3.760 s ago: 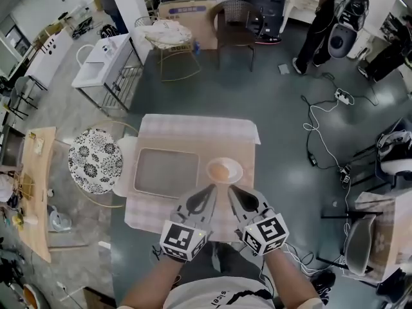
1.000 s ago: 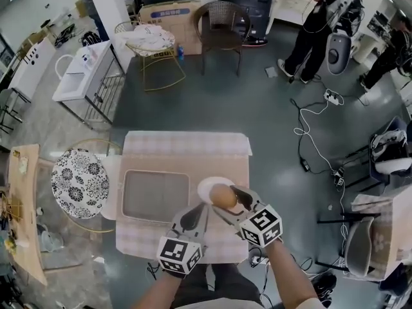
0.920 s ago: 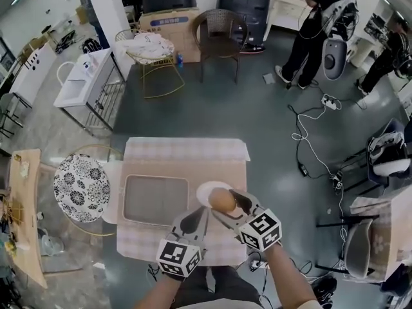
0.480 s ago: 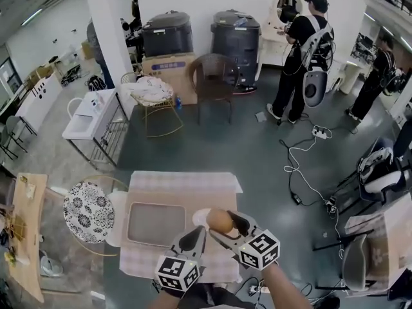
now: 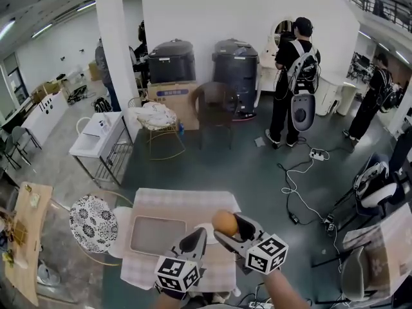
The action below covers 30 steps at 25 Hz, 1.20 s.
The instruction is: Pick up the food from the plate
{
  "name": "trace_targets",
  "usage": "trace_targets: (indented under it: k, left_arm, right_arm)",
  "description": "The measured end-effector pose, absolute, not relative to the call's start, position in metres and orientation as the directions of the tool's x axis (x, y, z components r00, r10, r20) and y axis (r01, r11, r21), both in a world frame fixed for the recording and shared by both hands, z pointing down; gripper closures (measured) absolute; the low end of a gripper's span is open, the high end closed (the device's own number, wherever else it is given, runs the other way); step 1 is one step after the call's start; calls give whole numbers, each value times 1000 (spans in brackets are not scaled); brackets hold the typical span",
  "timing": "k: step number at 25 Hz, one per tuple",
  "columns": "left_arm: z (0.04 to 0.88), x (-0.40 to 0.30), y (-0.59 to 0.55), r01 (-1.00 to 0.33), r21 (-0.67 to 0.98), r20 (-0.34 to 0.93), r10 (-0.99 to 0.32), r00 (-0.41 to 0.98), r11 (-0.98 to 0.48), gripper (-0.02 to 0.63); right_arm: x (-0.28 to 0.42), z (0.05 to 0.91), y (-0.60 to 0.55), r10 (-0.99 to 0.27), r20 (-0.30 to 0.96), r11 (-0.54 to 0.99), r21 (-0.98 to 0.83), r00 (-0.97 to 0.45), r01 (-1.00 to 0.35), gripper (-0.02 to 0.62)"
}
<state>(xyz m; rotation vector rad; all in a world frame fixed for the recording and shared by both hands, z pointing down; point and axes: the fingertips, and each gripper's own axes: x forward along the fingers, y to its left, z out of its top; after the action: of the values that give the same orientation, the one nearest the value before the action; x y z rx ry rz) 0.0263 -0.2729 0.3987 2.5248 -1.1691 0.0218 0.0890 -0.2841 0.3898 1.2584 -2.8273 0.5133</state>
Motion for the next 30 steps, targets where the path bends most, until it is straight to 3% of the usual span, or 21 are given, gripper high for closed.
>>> trace_targets:
  k: [30]
  left_arm:
    - [375, 28, -279, -757, 260, 136, -754, 643, -599, 601]
  right_arm:
    - [85, 376, -279, -728, 113, 631, -273, -676, -726, 288]
